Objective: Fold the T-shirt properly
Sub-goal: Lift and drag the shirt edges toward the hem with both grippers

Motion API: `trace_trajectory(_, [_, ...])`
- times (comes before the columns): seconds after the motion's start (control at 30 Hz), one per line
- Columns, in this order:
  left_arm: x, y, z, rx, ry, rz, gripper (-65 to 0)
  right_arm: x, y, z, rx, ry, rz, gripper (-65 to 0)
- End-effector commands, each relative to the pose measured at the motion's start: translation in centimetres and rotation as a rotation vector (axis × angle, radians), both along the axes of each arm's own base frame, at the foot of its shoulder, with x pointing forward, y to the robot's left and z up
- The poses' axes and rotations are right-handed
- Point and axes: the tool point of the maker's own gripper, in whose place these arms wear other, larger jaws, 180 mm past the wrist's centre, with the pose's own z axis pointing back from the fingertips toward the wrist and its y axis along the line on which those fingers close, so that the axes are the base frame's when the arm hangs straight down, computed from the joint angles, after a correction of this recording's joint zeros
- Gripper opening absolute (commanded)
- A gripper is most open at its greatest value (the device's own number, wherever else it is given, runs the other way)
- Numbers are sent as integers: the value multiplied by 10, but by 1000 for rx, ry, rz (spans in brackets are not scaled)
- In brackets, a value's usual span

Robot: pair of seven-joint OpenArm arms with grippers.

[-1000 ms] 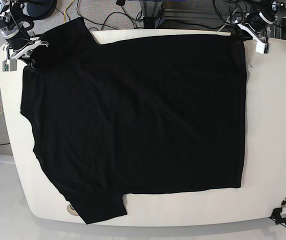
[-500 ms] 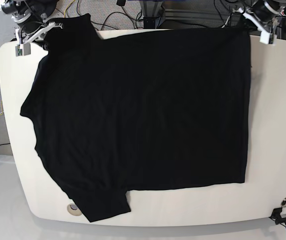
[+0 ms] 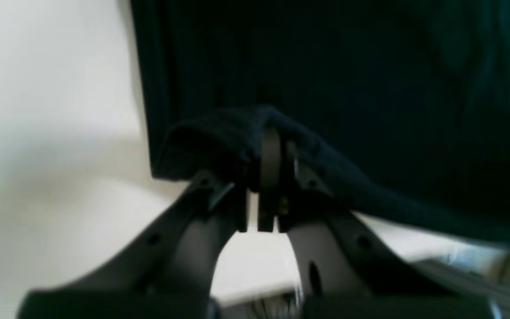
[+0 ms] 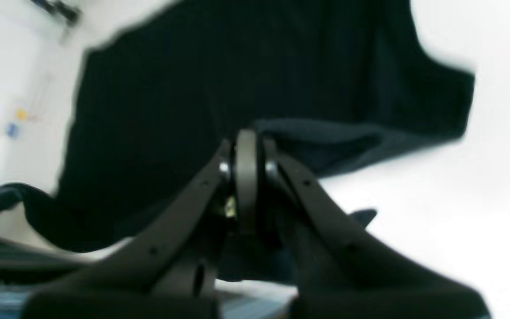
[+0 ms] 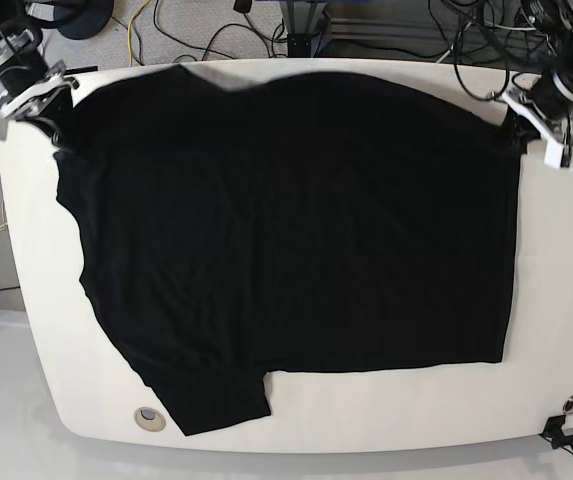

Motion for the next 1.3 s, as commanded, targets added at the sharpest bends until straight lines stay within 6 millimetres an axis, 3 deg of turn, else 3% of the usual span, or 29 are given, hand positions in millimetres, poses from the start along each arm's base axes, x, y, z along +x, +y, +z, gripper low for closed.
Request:
trace_trajectory(0.0, [28,0,21,7,-76,-16,-650,25,-3,26,30,-108,-25,-650])
trace_trajectory(0.23, [78,-3,33,-56,-141,-14,-650,72,9,14,37,-135,6,-650])
trace_trajectory(0.4, [91,-1,12,-154,-104,19,-650,106,11,-9,72,-115,-17,-650])
trace_trajectory(0.6, [99,19,-6,-248,-85,125,-650,138,-5,-26,68,-89,-70,-650])
trace_trajectory(0.8, [94,35,-20,-257,-40,152,-650,157,-14,-36,122,-73,-101,-650])
trace_trajectory(1.13, [100,42,-12,-240,-66,152,-650,171,-19,-58,209,-27,-138,-650])
trace_trajectory(1.27, [105,45,-10,-220,-64,154,-650,177,-19,-54,205,-33,-142,-650])
